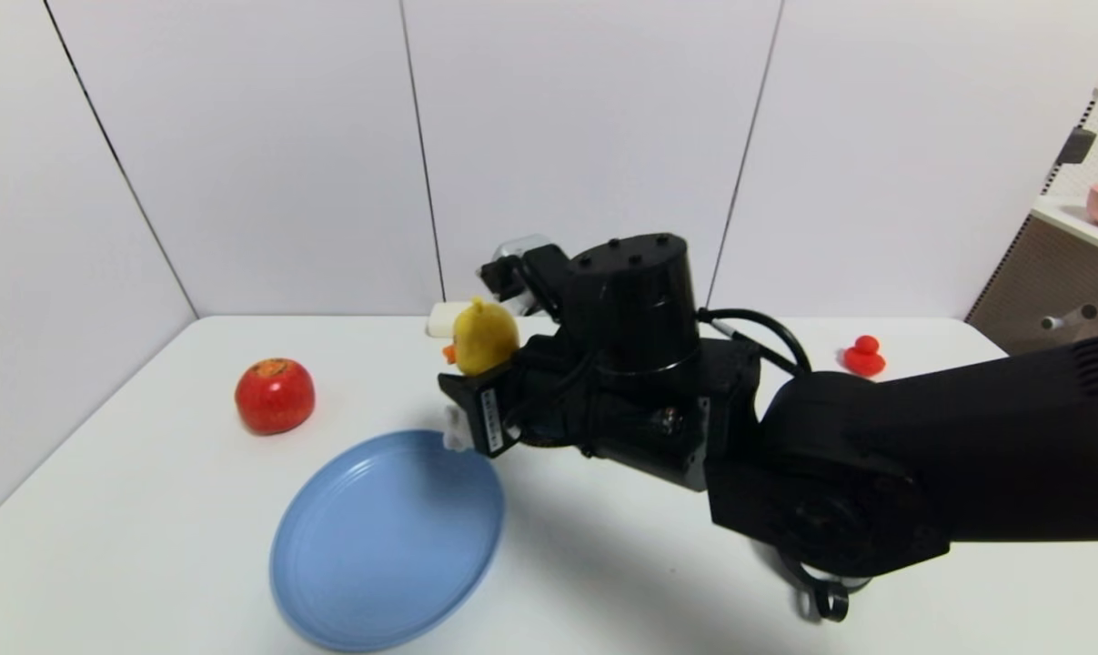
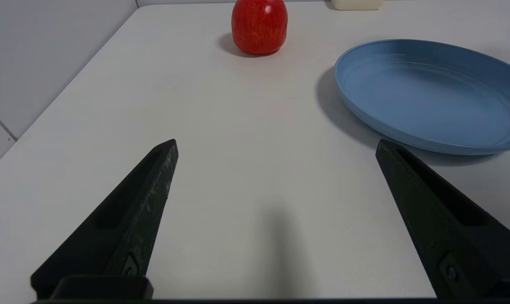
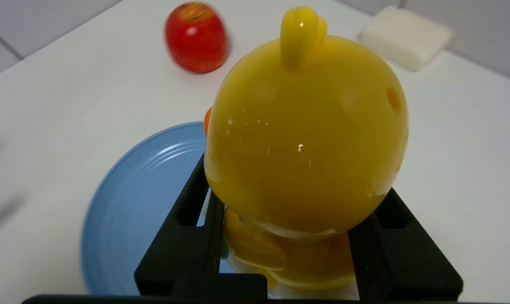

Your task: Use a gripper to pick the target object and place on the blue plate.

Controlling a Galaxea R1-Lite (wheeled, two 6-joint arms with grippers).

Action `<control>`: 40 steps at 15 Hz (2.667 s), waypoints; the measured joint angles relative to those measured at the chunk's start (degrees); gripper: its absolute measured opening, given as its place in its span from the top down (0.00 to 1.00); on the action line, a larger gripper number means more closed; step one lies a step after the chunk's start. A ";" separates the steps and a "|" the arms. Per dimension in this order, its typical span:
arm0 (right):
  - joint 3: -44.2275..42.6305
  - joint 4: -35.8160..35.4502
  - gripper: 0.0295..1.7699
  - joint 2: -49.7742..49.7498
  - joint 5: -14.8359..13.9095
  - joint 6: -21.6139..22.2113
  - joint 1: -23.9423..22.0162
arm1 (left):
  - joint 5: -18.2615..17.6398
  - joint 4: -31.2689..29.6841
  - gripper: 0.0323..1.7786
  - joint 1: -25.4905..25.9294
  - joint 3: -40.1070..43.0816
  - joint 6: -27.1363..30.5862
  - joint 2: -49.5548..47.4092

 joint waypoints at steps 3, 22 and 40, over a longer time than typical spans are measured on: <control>-0.38 -2.80 0.55 3.24 -0.39 1.74 5.40 | 0.02 0.00 0.05 0.00 0.00 -0.02 0.00; -4.60 -14.49 0.22 16.94 -6.01 1.50 9.62 | 0.00 0.00 0.05 0.00 0.00 0.00 0.00; 28.94 9.22 0.05 -28.73 -5.55 1.44 -16.59 | 0.02 0.00 0.05 -0.02 0.00 0.00 0.00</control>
